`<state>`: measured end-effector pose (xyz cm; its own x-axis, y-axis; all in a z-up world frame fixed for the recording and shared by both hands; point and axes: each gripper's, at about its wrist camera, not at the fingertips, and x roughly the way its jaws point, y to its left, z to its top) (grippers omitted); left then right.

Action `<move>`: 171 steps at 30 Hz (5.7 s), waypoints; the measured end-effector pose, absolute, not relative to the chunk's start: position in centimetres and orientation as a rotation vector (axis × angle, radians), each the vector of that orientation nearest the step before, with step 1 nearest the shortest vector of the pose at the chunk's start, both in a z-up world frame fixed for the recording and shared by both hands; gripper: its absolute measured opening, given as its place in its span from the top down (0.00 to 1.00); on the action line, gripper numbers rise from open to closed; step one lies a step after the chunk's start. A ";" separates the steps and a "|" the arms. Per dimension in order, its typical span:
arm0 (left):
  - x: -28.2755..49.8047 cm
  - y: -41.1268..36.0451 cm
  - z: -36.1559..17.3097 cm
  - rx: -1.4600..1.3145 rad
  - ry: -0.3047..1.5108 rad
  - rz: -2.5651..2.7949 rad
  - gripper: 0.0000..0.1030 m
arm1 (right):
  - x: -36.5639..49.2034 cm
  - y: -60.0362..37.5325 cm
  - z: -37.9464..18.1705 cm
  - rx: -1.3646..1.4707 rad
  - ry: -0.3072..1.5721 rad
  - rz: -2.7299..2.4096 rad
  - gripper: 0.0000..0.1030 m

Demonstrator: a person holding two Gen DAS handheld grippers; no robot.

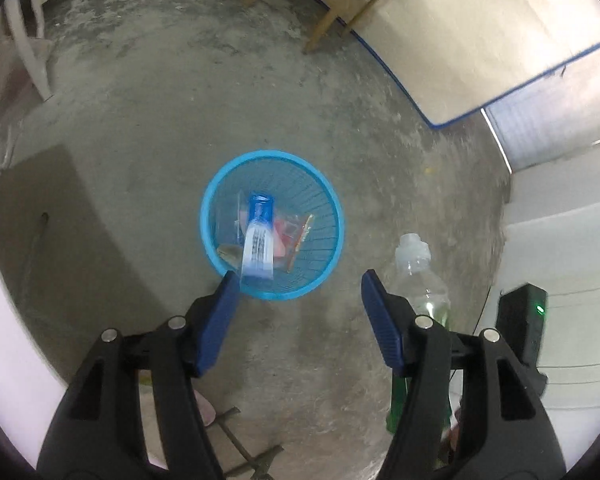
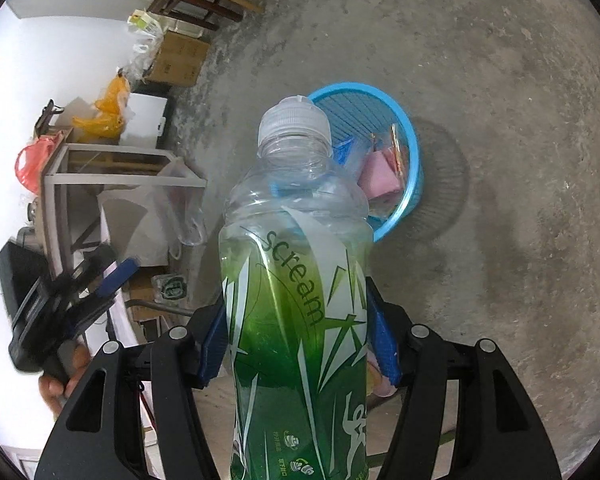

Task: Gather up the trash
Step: 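Carry the toothpaste box with the left tool while the right tool carries the bottle to the wastebasket, then release the bottle and box into the wastebasket and return both tools to the table, then grasp the red snack bag edge with the right tool, then carry the red snack bag with the right tool to the wastebasket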

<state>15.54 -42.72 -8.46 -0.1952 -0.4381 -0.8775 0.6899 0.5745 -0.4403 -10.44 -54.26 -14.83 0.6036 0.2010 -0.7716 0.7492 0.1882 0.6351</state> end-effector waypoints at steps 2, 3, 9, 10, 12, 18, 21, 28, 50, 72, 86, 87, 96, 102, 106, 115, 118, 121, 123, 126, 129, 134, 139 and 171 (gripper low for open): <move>16.0 -41.2 -7.5 0.223 1.417 -1.016 0.42 | -10.1 -54.4 -15.6 1.358 0.912 -0.469 0.43; 16.1 -40.7 -7.2 0.218 1.404 -1.013 0.42 | -9.9 -54.5 -15.9 1.355 0.922 -0.472 0.43; 16.7 -33.5 -2.7 0.160 1.317 -1.003 0.42 | -8.5 -55.5 -17.2 1.331 0.981 -0.479 0.43; 16.7 -31.8 -1.8 0.154 1.294 -1.006 0.42 | -7.8 -55.8 -17.4 1.316 0.996 -0.476 0.42; 16.5 -29.0 -0.5 0.152 1.245 -0.989 0.42 | -6.0 -56.7 -17.7 1.285 1.026 -0.475 0.42; 15.4 -17.1 1.9 0.095 1.132 -0.824 0.37 | 0.0 -60.1 -21.0 1.154 1.131 -0.540 0.26; 14.7 -10.9 2.0 0.061 1.112 -0.694 0.35 | 1.2 -60.5 -21.9 1.076 1.175 -0.623 0.26; 13.9 0.1 0.7 -0.031 1.089 -0.460 0.35 | -0.7 -57.4 -18.0 0.982 1.101 -0.674 0.26; 14.8 8.1 -2.9 -0.031 0.959 -0.270 0.66 | 12.9 -26.5 -1.4 0.781 1.047 0.231 0.27; 16.3 6.0 -6.6 0.074 1.017 -0.299 0.93 | 18.4 -16.3 -7.4 0.894 1.222 0.335 0.49; 15.3 7.4 -5.6 -0.021 1.049 -0.356 0.91 | 17.4 -16.3 -7.3 0.808 1.258 0.307 0.96; 15.1 7.1 -5.5 -0.012 1.050 -0.357 0.89 | 17.3 -16.5 -7.3 0.797 1.268 0.313 0.96; 12.6 3.1 -5.4 0.112 1.061 -0.424 0.80 | 15.2 -18.1 -5.9 0.699 1.287 0.335 0.96; 12.1 2.1 -5.9 0.143 1.082 -0.419 0.80 | 14.8 -18.6 -6.1 0.705 1.284 0.332 0.96; 12.2 2.0 -6.2 0.148 1.091 -0.414 0.80 | 14.8 -18.5 -6.1 0.689 1.287 0.329 0.96; 12.5 2.0 -6.2 0.148 1.094 -0.393 0.80 | 15.1 -18.1 -6.1 0.658 1.294 0.317 0.96; 12.5 2.0 -6.1 0.146 1.094 -0.388 0.80 | 15.1 -18.0 -6.1 0.645 1.294 0.316 0.96; 12.5 2.1 -6.1 0.144 1.094 -0.387 0.80 | 15.2 -18.0 -6.2 0.634 1.295 0.315 0.96; 12.5 2.1 -6.1 0.143 1.093 -0.387 0.80 | 15.1 -17.9 -6.1 0.629 1.295 0.316 0.96; 12.4 2.1 -6.0 0.142 1.090 -0.384 0.80 | 15.0 -18.1 -6.1 0.625 1.291 0.318 0.96; 12.4 2.2 -6.0 0.140 1.087 -0.381 0.80 | 15.0 -18.2 -5.9 0.619 1.285 0.321 0.96; 12.2 2.3 -5.8 0.136 1.082 -0.375 0.80 | 14.9 -18.2 -5.6 0.601 1.273 0.322 0.96; 12.0 2.5 -5.4 0.128 1.072 -0.367 0.80 | 14.9 -18.4 -5.0 0.591 1.256 0.326 0.96; 12.8 0.8 -3.9 0.109 1.018 -0.395 0.70 | 0.5 -41.2 0.7 0.942 0.826 -0.136 0.98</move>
